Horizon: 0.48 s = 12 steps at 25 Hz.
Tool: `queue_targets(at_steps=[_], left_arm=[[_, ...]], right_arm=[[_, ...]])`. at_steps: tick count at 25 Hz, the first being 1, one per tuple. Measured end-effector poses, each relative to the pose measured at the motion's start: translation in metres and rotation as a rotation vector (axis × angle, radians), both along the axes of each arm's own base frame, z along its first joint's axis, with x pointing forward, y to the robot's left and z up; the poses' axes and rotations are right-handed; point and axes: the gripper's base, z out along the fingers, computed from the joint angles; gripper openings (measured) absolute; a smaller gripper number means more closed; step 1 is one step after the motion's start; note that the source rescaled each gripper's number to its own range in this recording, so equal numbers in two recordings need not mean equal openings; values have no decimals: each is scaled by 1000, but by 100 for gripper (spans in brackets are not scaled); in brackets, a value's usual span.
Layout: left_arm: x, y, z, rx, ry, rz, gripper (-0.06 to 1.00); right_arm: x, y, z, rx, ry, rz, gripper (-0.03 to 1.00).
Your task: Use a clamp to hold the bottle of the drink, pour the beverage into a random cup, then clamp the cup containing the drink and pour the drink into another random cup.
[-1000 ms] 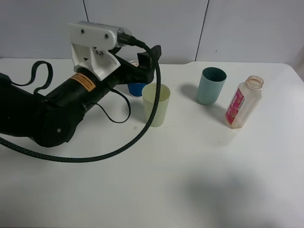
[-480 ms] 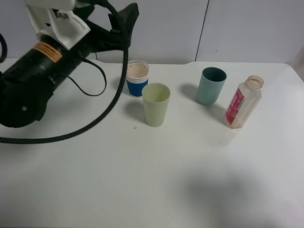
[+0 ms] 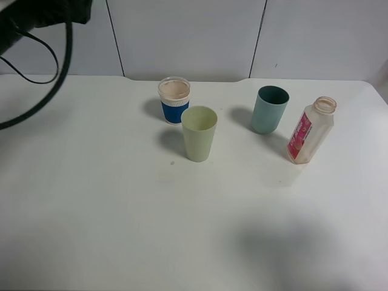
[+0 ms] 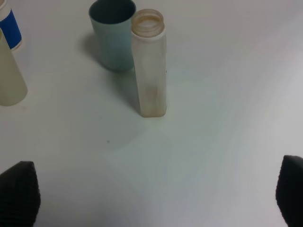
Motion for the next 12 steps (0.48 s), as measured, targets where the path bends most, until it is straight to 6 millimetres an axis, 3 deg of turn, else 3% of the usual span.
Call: queue_targets(at_steps=[5, 12], left_arm=[[-16, 22, 21, -35, -14, 45, 89], [-51, 41, 23, -70, -24, 151, 89]], right_arm=[[0, 0, 0, 0, 0, 0, 100], [0, 0, 0, 0, 0, 0, 100]])
